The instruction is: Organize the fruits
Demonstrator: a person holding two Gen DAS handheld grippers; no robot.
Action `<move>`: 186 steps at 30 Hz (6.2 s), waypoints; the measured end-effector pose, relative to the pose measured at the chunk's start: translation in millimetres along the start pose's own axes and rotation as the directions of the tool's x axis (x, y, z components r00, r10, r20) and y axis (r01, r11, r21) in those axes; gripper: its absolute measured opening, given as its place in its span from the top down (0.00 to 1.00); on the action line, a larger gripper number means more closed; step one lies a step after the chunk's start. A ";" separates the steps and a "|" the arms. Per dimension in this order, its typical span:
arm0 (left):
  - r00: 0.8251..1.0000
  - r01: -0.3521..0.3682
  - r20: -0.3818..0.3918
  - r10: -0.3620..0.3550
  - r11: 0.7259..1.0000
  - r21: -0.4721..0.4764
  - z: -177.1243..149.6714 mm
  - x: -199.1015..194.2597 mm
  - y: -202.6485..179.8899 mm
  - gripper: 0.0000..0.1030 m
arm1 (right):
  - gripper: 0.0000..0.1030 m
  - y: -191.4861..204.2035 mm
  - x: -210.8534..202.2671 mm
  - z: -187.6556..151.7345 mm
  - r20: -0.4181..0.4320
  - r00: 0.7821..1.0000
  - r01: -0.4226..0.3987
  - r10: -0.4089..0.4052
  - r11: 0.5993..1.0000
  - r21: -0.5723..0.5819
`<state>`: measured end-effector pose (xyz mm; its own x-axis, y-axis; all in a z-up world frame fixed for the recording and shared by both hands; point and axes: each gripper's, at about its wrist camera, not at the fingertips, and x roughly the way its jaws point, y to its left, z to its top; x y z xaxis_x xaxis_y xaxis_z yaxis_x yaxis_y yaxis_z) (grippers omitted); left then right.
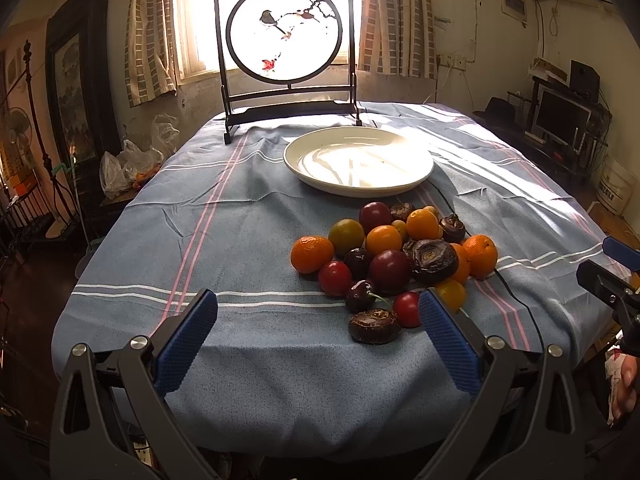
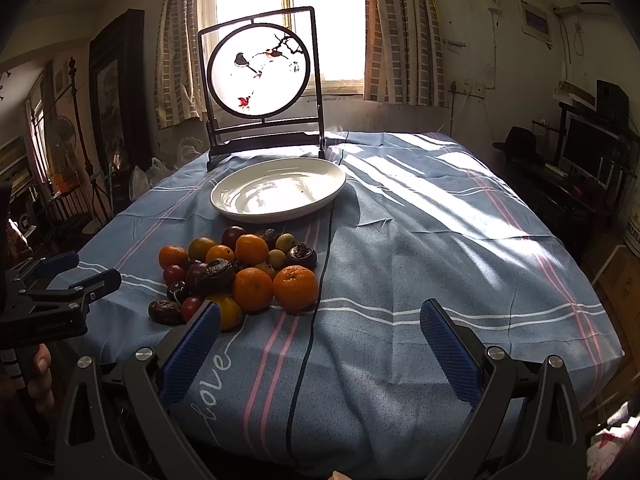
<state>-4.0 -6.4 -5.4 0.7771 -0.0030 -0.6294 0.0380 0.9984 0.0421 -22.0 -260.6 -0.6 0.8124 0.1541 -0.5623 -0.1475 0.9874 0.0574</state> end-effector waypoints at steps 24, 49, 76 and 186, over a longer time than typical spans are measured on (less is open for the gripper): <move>1.000 0.010 -0.017 -0.010 1.000 -0.004 -3.8 2.7 -0.6 0.04 | 0.03 5.1 2.5 -3.3 -0.006 1.000 -0.007 0.007 1.000 -0.017; 0.977 0.189 -0.113 -0.182 0.981 0.052 -23.3 60.3 -5.5 0.30 | 0.03 -8.0 30.8 -15.1 -0.077 0.997 -0.010 0.012 1.000 0.021; 0.983 0.185 -0.029 -0.183 0.975 0.123 -12.1 34.7 -0.7 0.60 | 0.17 -2.7 91.1 5.7 -0.129 0.991 -0.054 0.044 0.996 -0.074; 0.959 0.282 -0.046 -0.278 0.953 0.110 -8.6 58.3 18.9 0.72 | 0.39 103.6 107.0 19.1 -0.211 0.956 -0.262 0.202 0.915 -0.308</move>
<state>36.6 12.8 -47.9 0.7062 -0.2780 -0.6512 0.3240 0.9446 -0.0518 60.4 -141.1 -39.1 0.6278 0.3396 -0.7004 -0.5213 0.8517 -0.0543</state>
